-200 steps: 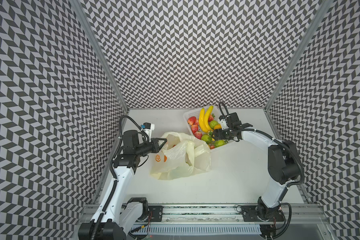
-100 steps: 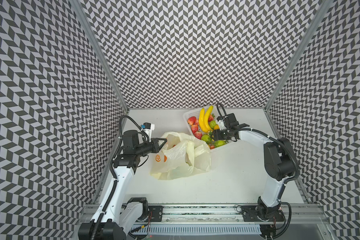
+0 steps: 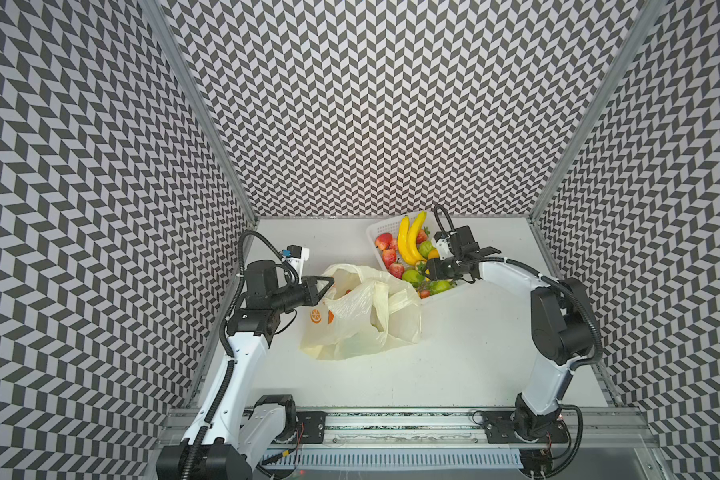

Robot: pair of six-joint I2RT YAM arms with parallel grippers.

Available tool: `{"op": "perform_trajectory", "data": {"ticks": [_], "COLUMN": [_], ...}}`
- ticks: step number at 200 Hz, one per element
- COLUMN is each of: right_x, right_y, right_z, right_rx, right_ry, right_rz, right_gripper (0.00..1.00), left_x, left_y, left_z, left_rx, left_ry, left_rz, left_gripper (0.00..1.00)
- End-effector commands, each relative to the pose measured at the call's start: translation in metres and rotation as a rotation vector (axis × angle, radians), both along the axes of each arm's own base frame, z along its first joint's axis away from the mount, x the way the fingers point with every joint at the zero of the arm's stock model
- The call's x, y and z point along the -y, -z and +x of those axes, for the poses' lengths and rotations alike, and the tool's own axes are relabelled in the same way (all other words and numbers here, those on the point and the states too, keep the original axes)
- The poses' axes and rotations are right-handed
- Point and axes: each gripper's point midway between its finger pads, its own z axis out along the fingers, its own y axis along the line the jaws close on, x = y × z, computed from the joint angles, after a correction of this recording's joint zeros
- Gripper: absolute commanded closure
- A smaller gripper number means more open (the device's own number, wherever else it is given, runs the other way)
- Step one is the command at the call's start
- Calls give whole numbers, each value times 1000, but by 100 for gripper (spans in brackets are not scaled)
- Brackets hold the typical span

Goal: Place the fake fruits into the plastic bag and tie a complex knot
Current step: 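Close the right gripper on the yellow lemon and lift it, then carry the yellow lemon with the right gripper into the bag mouth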

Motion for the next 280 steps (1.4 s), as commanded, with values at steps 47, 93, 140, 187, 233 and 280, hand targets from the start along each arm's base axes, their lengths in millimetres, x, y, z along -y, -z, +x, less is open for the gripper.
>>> {"op": "perform_trajectory", "data": {"ticks": [47,93,140,187,233,280], "right_x": [-3,-2,7,30,46,12], "right_y": [-36,-71,-110,-140,-165,-169], "right_z": [5,1,-12,-41,-83,-137], "right_rx": [109,181,259,338,404,401], "right_ry": [-2,8,42,122,185,142], "right_rz": [34,69,93,96,128,180], "right_gripper": [57,57,57,58,58,58], "left_x": [1,1,2,3,3,3], "left_y": [1,2,6,6,6,7], "left_z": [0,0,-1,-1,-1,-1], "left_rx": [11,10,4,5,5,0], "left_ry": [16,16,22,24,23,24], "left_rz": [2,2,-6,-14,-15,-18], "left_gripper": [100,100,100,100,100,100]}}
